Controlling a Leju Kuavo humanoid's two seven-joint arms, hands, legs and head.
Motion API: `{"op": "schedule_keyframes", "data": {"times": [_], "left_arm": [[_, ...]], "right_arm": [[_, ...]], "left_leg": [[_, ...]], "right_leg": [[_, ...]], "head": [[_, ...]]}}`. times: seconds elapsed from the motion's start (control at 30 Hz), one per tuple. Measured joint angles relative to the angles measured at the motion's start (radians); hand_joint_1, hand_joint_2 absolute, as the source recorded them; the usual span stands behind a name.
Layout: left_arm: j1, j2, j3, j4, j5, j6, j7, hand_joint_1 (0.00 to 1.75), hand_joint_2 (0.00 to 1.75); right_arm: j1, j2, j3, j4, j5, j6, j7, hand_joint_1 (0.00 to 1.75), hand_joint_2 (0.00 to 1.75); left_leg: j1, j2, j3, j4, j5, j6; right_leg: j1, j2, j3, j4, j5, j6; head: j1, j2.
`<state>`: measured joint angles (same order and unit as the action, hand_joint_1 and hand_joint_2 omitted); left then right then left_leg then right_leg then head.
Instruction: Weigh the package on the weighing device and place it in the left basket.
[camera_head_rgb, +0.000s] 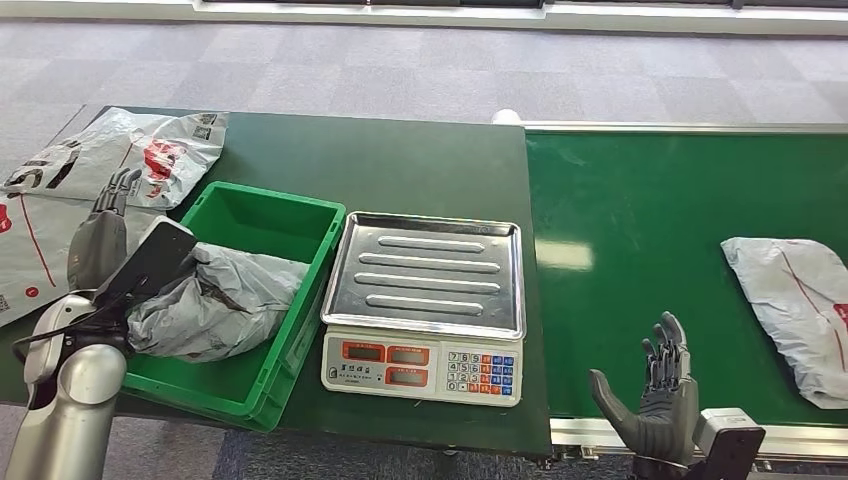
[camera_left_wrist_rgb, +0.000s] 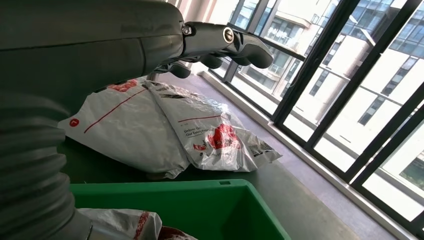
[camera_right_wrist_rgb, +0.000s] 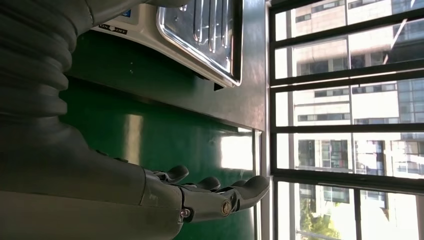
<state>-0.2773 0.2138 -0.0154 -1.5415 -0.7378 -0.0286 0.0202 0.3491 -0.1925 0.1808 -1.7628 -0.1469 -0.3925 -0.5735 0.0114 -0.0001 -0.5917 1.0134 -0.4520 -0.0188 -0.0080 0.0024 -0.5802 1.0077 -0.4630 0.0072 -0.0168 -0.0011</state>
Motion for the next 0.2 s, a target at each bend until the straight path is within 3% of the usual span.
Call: {"op": "schedule_keyframes", "data": {"times": [0.2], "left_arm": [[0.057,0.047,0.042,-0.025,0.169,-0.12,-0.063,0.0,1.75]], "right_arm": [[0.016,-0.004,-0.012,0.0,-0.009,0.004,0.002,0.0,1.75]], "left_leg": [[0.0,0.002,0.0,0.0,0.0,0.0]], "right_leg": [[0.001,0.002,0.0,0.0,0.0,0.0]], "head": [[0.0,0.0]]}}
